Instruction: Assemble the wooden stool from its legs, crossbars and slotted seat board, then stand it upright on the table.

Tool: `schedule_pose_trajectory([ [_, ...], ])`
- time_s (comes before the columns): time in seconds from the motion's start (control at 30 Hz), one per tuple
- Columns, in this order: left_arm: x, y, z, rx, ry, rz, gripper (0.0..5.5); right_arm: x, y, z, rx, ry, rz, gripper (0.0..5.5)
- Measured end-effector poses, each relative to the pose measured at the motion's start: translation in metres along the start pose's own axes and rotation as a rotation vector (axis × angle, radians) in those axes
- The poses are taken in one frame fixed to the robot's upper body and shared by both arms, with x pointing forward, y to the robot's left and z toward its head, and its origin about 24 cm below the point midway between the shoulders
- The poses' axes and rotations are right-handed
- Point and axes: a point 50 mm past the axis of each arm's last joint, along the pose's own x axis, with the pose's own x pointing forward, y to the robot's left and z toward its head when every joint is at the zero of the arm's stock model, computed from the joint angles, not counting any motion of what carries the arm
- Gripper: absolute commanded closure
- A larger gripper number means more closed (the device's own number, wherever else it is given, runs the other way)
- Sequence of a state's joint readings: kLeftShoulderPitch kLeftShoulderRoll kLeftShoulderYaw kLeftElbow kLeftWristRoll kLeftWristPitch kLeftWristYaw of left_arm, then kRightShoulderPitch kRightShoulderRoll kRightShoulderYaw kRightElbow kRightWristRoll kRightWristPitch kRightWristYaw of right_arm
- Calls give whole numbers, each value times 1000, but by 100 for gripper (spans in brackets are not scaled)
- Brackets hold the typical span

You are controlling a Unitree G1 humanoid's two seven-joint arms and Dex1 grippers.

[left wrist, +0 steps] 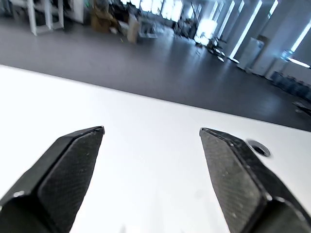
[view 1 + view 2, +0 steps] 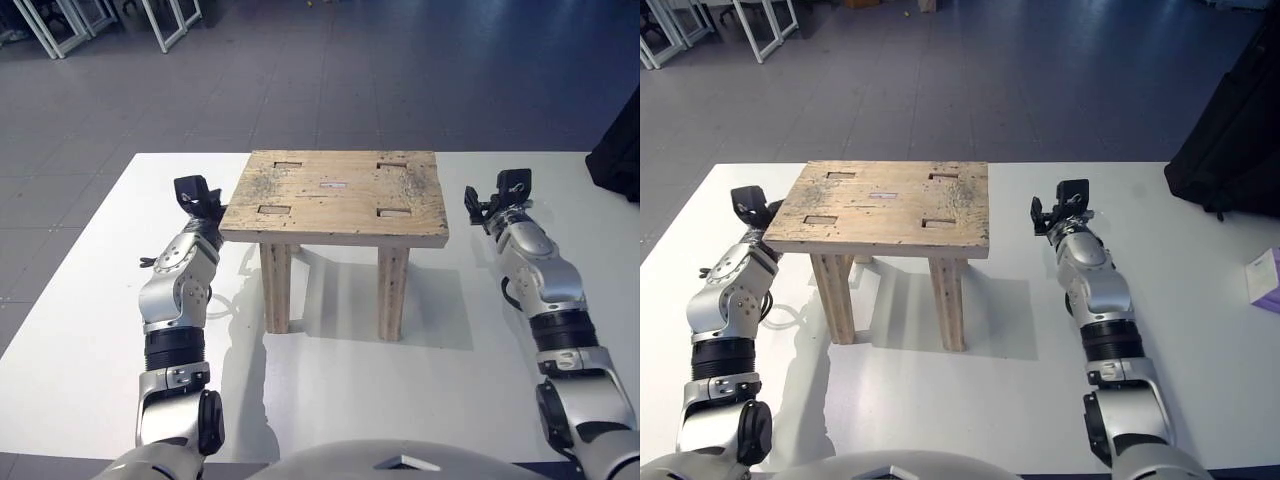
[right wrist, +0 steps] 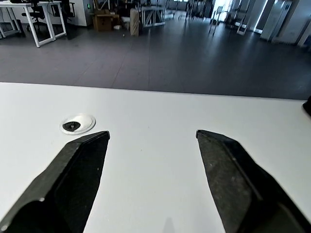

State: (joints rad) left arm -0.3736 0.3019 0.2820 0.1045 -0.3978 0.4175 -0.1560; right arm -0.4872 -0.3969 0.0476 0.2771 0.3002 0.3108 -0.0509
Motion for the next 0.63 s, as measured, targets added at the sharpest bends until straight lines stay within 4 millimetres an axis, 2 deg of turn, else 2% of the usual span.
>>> schedule_pose_trajectory([
  [0.2,1,-10,-3,28,0,1,187,-2,19,-3,-7,-30,3,221],
  [0.4,3,-21,-8,72,22,-37,187,-10,18,-8,-9,-33,-1,221],
  [0.63,3,-20,-8,89,25,-31,187,-10,19,-7,42,-32,7,221],
])
